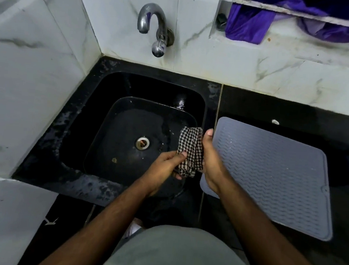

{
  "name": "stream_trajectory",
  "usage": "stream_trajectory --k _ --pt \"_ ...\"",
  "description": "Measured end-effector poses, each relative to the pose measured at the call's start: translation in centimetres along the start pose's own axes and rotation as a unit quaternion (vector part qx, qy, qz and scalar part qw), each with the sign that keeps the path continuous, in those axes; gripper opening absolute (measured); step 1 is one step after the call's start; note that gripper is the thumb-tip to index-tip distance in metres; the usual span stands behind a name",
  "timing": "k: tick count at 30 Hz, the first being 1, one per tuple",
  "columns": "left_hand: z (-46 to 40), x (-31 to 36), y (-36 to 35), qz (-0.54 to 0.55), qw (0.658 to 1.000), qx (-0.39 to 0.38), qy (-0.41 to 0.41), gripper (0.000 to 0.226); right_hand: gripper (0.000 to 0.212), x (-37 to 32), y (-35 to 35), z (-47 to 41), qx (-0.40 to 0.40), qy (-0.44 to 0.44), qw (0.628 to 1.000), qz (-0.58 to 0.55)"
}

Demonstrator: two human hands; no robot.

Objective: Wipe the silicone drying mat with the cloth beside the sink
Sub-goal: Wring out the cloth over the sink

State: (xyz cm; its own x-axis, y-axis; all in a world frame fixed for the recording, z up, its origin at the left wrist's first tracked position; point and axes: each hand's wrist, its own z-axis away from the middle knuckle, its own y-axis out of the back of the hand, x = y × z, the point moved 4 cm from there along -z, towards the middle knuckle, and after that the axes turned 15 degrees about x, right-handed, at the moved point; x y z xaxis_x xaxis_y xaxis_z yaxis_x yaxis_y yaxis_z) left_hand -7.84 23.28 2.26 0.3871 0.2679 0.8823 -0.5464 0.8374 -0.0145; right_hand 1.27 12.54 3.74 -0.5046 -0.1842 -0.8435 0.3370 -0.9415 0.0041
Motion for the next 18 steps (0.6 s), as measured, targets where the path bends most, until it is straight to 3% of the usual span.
stream_trajectory --k 2,5,8,13,15,18 --pt "-0.3 -0.2 0.6 -0.044 0.999 -0.012 -0.015 0.034 0.052 0.5 -0.3 0.3 0.026 0.083 0.992 0.091" --pt "0.1 -1.3 0.6 -0.044 0.997 -0.041 0.041 0.037 0.030 2.0 0.5 0.4 0.109 0.217 0.940 0.240" --pt "0.1 -2.4 0.5 -0.070 0.993 -0.061 0.078 0.049 0.037 4.0 1.7 1.3 0.171 0.217 0.923 0.268" --pt "0.3 -3.3 -0.4 -0.193 0.956 -0.193 0.108 0.061 0.067 7.8 3.5 3.2 0.179 0.156 0.932 0.275" --pt "0.7 -3.7 -1.1 -0.311 0.922 -0.220 0.067 0.065 0.066 8.3 3.3 3.8 0.176 0.180 0.916 0.312" --pt "0.5 -3.5 -1.8 -0.553 0.807 -0.197 -0.069 0.068 0.064 7.8 2.7 4.2 0.163 0.216 0.879 0.393"
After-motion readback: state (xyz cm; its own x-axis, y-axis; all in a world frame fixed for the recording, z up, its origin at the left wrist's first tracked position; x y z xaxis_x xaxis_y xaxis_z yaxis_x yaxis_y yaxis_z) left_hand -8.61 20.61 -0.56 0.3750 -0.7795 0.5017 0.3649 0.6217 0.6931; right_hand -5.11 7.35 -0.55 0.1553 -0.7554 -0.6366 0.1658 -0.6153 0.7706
